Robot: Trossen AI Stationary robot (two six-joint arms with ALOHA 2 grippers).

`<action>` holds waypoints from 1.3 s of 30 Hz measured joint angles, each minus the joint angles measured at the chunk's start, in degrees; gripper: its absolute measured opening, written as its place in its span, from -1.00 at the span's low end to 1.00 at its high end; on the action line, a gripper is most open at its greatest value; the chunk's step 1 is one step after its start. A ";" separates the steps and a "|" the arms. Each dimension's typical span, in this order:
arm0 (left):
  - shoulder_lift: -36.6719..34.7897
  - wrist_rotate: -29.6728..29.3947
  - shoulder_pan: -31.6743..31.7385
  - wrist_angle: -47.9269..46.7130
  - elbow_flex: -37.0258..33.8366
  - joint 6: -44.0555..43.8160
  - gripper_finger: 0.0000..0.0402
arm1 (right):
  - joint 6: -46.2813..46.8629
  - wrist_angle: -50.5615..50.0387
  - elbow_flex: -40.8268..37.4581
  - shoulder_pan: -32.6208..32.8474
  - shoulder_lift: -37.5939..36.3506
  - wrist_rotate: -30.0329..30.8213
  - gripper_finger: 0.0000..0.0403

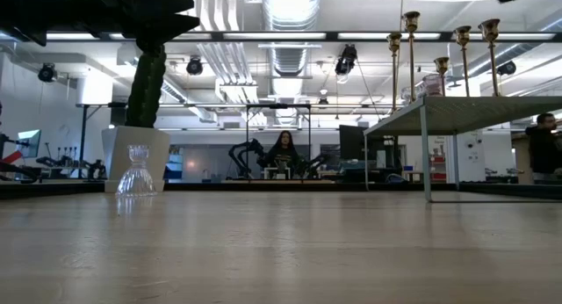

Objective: Pick & Place candle stick holders
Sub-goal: Put the transparent glass candle holder on the shelf

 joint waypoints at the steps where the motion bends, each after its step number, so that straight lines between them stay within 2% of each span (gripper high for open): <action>1: 0.00 0.00 0.00 0.03 0.00 -0.29 0.14 | -0.07 0.42 0.36 1.38 0.37 -0.30 -0.15; 6: 0.00 -0.31 -0.02 -0.03 0.00 -0.72 0.14 | -0.58 0.42 3.33 7.04 2.65 -0.21 -0.23; 11: 0.15 -0.31 -0.01 2.01 0.10 -4.08 0.13 | -2.71 0.33 5.78 9.28 4.81 1.51 -0.28; 13: 0.61 -3.52 -0.01 -2.08 0.11 -4.04 0.12 | -3.62 0.35 6.69 9.47 5.52 1.68 -0.28; 17: 3.27 -14.68 0.45 -11.15 0.79 -5.30 0.12 | -5.40 0.24 7.65 9.47 6.45 1.89 -0.27; 20: 6.19 -15.88 1.32 -16.11 4.70 -6.87 0.12 | -6.01 0.31 7.72 9.47 6.38 2.40 -0.28; 22: 8.73 -15.86 1.95 -22.41 8.66 -7.25 0.12 | -6.05 0.29 7.72 9.47 6.35 2.97 -0.29; 24: 11.66 -17.12 2.50 -32.67 13.89 -8.14 0.12 | -6.05 0.29 7.72 9.47 6.33 3.00 -0.31; 30: 22.06 -28.35 3.32 -69.91 33.59 -18.22 0.12 | -6.09 0.29 7.72 9.47 6.35 3.00 -0.36; 33: 26.71 -26.72 3.88 -85.21 42.07 -27.16 0.12 | -6.25 0.27 7.72 9.47 6.35 3.00 -0.38; 35: 29.53 -22.59 4.53 -93.86 46.07 -32.23 0.12 | -6.41 0.27 7.71 9.47 6.35 3.00 -0.39; 39: 33.92 -14.30 7.34 -102.21 49.49 -33.57 0.12 | -7.74 0.24 7.69 9.47 6.35 2.97 -0.42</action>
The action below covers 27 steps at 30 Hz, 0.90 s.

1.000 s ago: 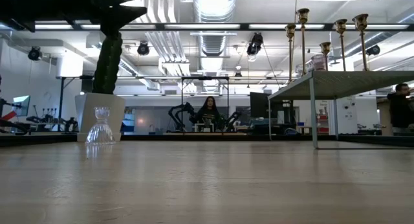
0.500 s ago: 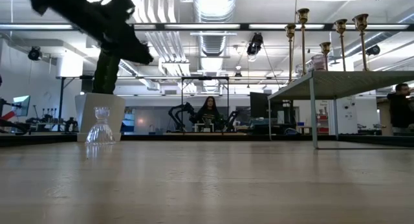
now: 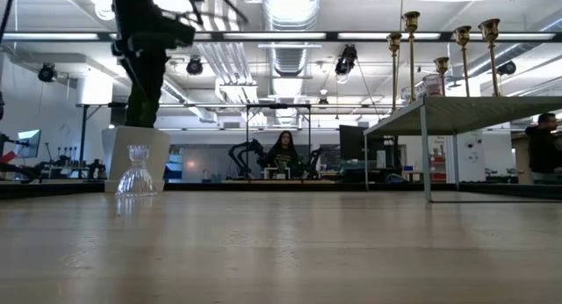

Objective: Pick & Place candle stick holders
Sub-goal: Put the transparent glass candle holder on the shelf

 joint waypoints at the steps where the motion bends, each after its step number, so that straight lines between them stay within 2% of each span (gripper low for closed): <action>1: 0.77 2.03 1.17 -0.88 0.01 0.69 0.12 | -0.23 0.00 0.00 0.00 0.00 0.00 -0.42; 4: 2.52 5.86 4.73 -1.82 -1.01 2.82 0.12 | -0.43 -0.02 -0.02 0.00 0.00 0.00 -0.42; 8: 3.43 5.88 9.47 -4.18 -2.47 3.62 0.12 | -0.37 -0.02 -0.04 0.00 0.00 -0.02 -0.40; 13: 3.32 6.05 13.85 -2.58 -4.54 5.79 0.12 | -0.39 -0.02 -0.04 0.00 0.00 -0.02 -0.37; 20: 3.99 9.83 16.66 3.71 -7.07 11.59 0.12 | -0.39 -0.02 -0.04 0.00 0.00 -0.07 -0.38; 27: 6.61 10.08 18.70 4.34 -7.89 14.68 0.12 | -0.25 -0.02 -0.07 0.00 0.00 -0.11 -0.42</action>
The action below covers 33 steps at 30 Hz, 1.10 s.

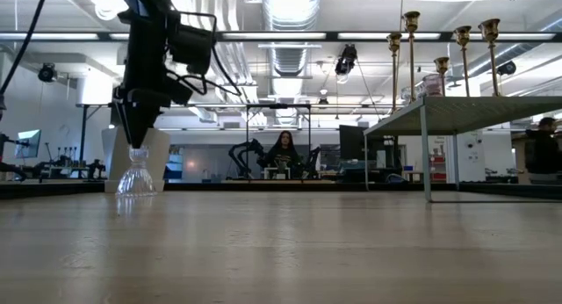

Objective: Pick & Place candle stick holders
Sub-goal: Put the transparent glass candle holder on the shelf

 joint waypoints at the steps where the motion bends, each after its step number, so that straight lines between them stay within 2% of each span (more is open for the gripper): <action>1: 0.38 0.01 0.23 0.25 -0.20 0.28 0.12 | 0.02 0.00 0.00 0.00 0.00 0.00 -0.42; 10: 2.40 -1.36 1.48 1.96 -0.28 2.87 0.12 | 0.02 0.00 0.00 0.00 0.00 0.02 -0.38; 23: 1.65 -2.65 1.71 5.26 -0.47 7.48 0.12 | -0.13 0.00 -0.02 0.00 0.00 0.02 -0.44; 33: 1.76 -4.49 1.71 5.50 0.76 10.75 0.12 | -0.13 0.01 -0.02 -0.02 0.00 0.02 -0.38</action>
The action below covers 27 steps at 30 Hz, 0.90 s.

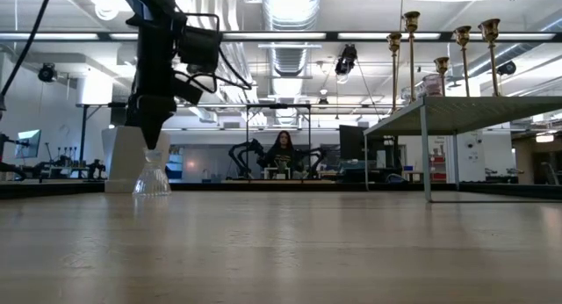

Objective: Pick & Place candle stick holders
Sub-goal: Put the transparent glass candle holder on the shelf

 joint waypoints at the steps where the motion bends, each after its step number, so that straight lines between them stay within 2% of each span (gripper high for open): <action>1: 0.00 -0.09 0.00 0.04 0.36 0.01 0.12 | 0.00 0.02 0.00 0.02 0.00 0.00 -0.38; 7: -1.23 -0.88 -0.02 -0.39 2.48 -1.42 0.12 | 1.09 0.03 0.00 0.02 0.00 -0.03 -0.37; 13: -12.92 -5.44 -2.58 2.02 -3.40 -13.63 0.12 | 1.85 0.02 0.00 0.00 0.04 -1.40 -0.41; 17: -24.15 -5.45 -6.56 13.26 -12.95 -24.72 0.12 | -0.79 0.02 0.00 -0.02 0.03 -1.40 -0.42; 20: -31.02 -6.50 -10.30 27.12 -22.92 -30.13 0.12 | -2.44 0.02 0.00 -0.02 -0.02 -1.34 -0.41; 24: -35.76 -7.86 -13.28 45.62 -35.52 -33.68 0.12 | -2.40 0.03 0.00 -0.02 -0.04 -1.16 -0.39; 27: -37.27 -7.79 -14.65 49.06 -40.82 -35.65 0.12 | -1.42 0.11 0.00 -0.02 -0.04 -1.15 -0.38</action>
